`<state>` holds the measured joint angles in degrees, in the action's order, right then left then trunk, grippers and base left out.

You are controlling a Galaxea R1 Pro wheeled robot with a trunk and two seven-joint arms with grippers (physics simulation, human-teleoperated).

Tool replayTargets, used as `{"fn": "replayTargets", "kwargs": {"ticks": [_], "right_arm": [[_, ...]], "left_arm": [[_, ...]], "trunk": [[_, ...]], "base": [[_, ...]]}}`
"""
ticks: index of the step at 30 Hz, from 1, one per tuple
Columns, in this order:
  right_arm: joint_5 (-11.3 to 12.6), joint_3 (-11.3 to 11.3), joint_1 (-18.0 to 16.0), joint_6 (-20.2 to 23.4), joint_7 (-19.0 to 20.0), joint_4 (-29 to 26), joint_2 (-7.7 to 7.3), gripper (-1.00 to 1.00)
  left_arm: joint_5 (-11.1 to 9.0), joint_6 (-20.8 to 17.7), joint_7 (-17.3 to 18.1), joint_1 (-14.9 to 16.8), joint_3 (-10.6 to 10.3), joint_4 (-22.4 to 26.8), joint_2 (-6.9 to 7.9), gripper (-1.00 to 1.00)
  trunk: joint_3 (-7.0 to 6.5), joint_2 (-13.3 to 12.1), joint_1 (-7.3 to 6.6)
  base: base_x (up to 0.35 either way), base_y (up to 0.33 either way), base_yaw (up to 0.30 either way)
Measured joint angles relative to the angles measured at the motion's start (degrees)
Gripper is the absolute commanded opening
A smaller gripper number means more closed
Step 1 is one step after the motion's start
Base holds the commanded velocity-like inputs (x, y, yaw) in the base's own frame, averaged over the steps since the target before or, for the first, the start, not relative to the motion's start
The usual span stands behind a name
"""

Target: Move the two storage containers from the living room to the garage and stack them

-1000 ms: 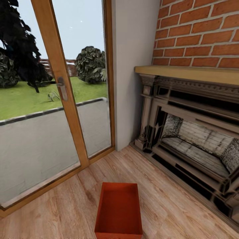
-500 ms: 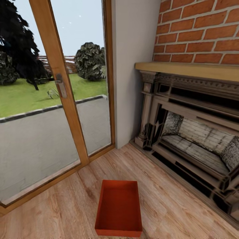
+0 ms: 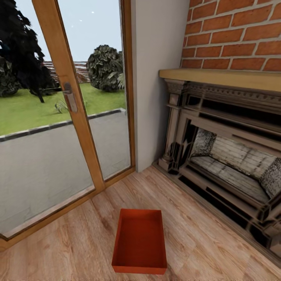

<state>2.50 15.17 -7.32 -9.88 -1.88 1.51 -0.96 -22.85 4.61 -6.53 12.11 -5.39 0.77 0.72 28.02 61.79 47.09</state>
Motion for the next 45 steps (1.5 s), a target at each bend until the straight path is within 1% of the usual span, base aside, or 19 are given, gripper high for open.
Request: {"fn": "replayTargets", "kwargs": {"ticks": [12,45], "right_arm": [[0.21,0.01,0.0,0.15,-0.34,0.0,0.05,1.0],[-0.22,0.13,-0.01,0.08,-0.52,0.04,0.07,1.0]], "left_arm": [[0.0,0.0,0.0,0.0,0.0,-0.02,0.04,1.0],[0.0,0.0,-0.02,0.0,-0.01,-0.01,0.03,1.0]], "trunk": [[1.11,0.0,0.0],[4.15,0.0,0.0]], "base": [[0.0,0.0,0.0],[0.0,0.0,0.0]]}}
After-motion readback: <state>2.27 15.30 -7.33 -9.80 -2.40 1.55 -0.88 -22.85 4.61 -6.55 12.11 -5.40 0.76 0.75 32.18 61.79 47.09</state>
